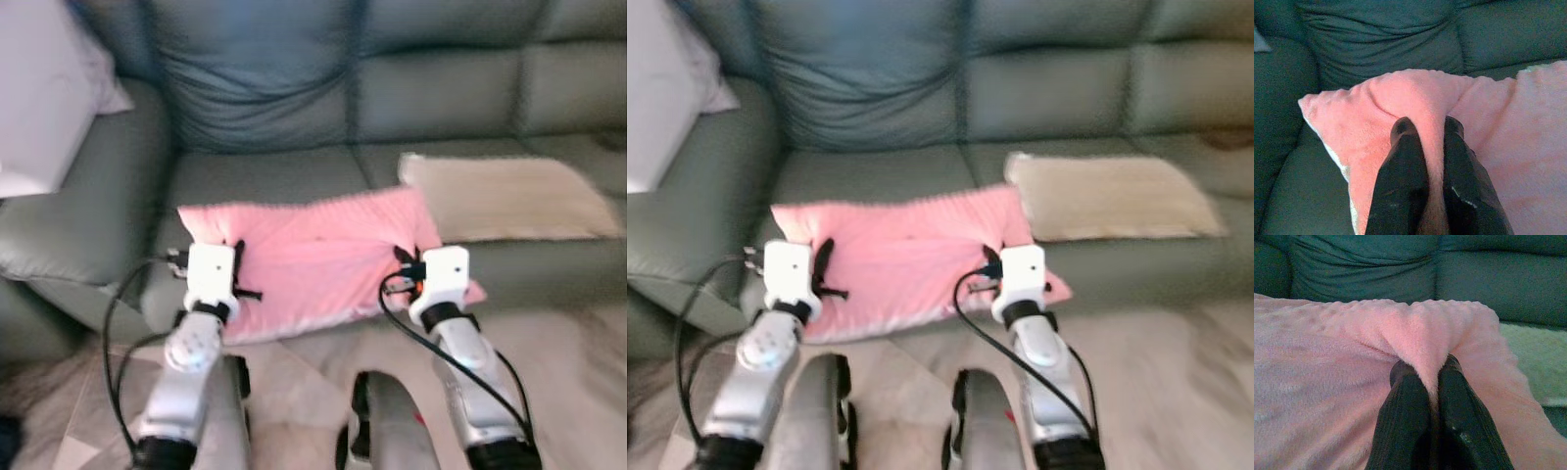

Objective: Move the pillow to the sofa

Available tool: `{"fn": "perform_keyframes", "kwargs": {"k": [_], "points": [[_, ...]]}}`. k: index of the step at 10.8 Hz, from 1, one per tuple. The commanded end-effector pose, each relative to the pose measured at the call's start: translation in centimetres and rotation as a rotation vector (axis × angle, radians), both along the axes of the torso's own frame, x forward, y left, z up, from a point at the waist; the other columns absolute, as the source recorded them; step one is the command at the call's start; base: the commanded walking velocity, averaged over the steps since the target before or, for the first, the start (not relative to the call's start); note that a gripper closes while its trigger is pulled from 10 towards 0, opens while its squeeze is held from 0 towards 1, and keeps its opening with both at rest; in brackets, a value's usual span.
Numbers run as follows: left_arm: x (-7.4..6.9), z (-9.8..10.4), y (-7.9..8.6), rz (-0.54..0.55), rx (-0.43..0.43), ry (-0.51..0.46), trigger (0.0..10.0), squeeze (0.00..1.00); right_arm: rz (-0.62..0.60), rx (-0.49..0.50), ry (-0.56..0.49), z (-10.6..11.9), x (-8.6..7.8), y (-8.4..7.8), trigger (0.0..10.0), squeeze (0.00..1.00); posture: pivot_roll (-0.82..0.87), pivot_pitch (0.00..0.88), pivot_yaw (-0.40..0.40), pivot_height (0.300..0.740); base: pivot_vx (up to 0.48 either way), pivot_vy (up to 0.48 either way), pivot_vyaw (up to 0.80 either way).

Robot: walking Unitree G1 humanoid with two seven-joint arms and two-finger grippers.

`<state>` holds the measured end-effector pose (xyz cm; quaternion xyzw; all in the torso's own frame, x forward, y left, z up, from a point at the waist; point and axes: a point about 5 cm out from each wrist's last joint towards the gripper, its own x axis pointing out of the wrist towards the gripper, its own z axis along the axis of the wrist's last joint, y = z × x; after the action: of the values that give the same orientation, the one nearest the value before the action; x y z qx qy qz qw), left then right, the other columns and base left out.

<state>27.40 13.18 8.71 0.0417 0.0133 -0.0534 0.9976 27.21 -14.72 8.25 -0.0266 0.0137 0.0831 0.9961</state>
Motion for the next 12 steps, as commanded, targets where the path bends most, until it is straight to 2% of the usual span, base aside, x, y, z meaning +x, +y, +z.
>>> {"fn": "perform_keyframes", "kwargs": {"k": [1,3,7,9,12], "points": [[0.22,0.72,-0.11,0.001,-0.003,-0.032,10.0,0.00,-0.007,-0.005,-0.031,0.66,0.25,-0.20,10.0,0.00,-0.04,0.131,-0.027,0.633,0.000,0.000,0.00],[0.40,0.85,-0.23,0.000,-0.004,-0.038,10.0,0.00,-0.005,-0.003,-0.032,0.68,0.33,-0.17,10.0,0.00,-0.04,0.129,-0.027,0.633,0.000,0.000,0.00],[0.53,0.86,-0.16,0.003,-0.002,-0.037,10.0,0.00,0.010,-0.010,-0.038,0.77,0.34,0.12,10.0,0.00,-0.04,0.128,-0.025,0.633,0.248,0.000,0.00],[0.64,0.90,-0.22,0.003,-0.004,-0.035,10.0,0.00,0.015,-0.011,-0.042,0.86,0.39,0.18,10.0,0.00,-0.04,0.134,-0.025,0.633,0.253,0.000,0.61],[0.66,0.83,-0.30,0.002,-0.004,-0.029,10.0,0.00,0.014,-0.004,-0.036,0.74,0.29,0.25,10.0,0.00,-0.04,0.132,-0.025,0.633,0.251,0.000,0.00]]}}
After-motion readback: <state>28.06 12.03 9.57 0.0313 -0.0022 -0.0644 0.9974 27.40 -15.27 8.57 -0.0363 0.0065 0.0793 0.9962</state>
